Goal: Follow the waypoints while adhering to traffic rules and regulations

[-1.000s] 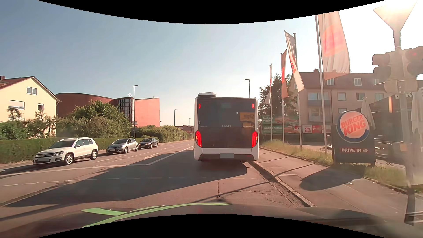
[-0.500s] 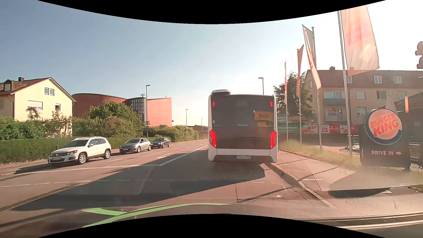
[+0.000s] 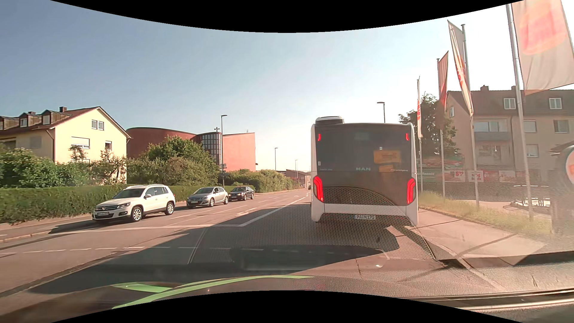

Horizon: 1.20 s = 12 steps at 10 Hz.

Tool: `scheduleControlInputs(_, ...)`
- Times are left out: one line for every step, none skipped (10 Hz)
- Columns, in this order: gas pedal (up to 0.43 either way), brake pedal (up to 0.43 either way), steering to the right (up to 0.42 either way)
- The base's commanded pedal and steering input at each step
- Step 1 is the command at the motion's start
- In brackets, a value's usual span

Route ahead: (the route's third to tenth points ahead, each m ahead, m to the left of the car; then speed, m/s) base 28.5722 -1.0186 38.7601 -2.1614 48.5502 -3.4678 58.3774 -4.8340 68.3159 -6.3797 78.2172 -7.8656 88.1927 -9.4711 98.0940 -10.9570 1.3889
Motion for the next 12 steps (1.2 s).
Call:
scheduleControlInputs(0.0,0.0,-0.557)
scheduleControlInputs(0.0,0.0,-0.553)
scheduleControlInputs(0.0,0.0,-0.545)
scheduleControlInputs(0.0,0.0,-0.537)
scheduleControlInputs(0.0,0.0,-0.522)
scheduleControlInputs(0.0,0.0,-0.5)
scheduleControlInputs(0.0,0.0,-0.475)
scheduleControlInputs(0.0,0.0,-0.442)
scheduleControlInputs(0.0,0.0,-0.401)
scheduleControlInputs(0.0,0.0,-0.355)
scheduleControlInputs(0.0,0.0,-0.301)
scheduleControlInputs(0.0,0.0,-0.248)
